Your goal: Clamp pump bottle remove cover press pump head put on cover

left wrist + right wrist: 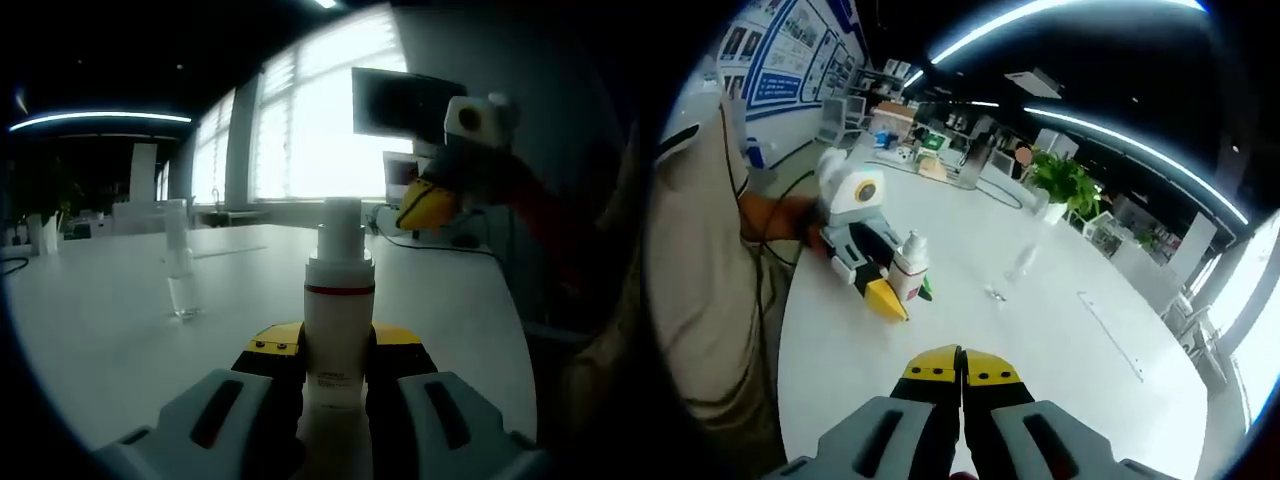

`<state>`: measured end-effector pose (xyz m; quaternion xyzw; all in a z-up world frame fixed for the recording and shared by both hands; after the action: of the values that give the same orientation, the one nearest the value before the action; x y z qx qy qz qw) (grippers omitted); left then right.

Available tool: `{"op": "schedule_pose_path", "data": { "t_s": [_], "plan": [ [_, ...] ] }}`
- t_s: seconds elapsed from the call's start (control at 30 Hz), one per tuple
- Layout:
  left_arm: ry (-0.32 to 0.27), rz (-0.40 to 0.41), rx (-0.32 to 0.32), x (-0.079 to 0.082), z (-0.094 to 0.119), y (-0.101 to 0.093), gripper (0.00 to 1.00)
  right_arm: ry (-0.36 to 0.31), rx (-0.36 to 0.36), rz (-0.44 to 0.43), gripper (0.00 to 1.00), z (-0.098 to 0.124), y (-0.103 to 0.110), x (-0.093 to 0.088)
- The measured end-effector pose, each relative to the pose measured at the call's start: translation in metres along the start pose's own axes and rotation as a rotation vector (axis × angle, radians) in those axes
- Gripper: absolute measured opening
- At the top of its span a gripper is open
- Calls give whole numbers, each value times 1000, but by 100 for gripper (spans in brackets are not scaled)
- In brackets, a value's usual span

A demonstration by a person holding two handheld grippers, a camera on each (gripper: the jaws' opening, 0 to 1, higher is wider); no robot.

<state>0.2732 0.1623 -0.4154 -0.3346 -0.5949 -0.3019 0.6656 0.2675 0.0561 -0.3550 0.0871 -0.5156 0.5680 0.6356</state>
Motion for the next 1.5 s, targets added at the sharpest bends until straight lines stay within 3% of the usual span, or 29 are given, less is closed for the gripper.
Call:
{"op": "schedule_pose_path", "data": {
  "t_s": [0.77, 0.97, 1.5],
  "plan": [
    [-1, 1, 6, 0, 0, 1, 14, -82, -108, -148, 0, 2, 7, -25],
    [-1, 0, 8, 0, 0, 2, 14, -122, -149, -224, 0, 6, 6, -33],
    [-2, 0, 8, 0, 0, 2, 14, -178, -183, -360, 0, 10, 18, -56]
  ]
}}
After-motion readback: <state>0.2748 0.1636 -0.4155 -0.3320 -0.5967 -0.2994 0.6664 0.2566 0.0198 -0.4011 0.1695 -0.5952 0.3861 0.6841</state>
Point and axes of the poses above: the point that each gripper's makers call its tool centre point, and the gripper's own axes: z roughly backward along the fingers, y roughly to its left, x roughly out of its top, the point moved 2 cm from there along z, roughly backward along the fingers, and after that the axes turned 5 degrees about z, right-handed, at the moved point
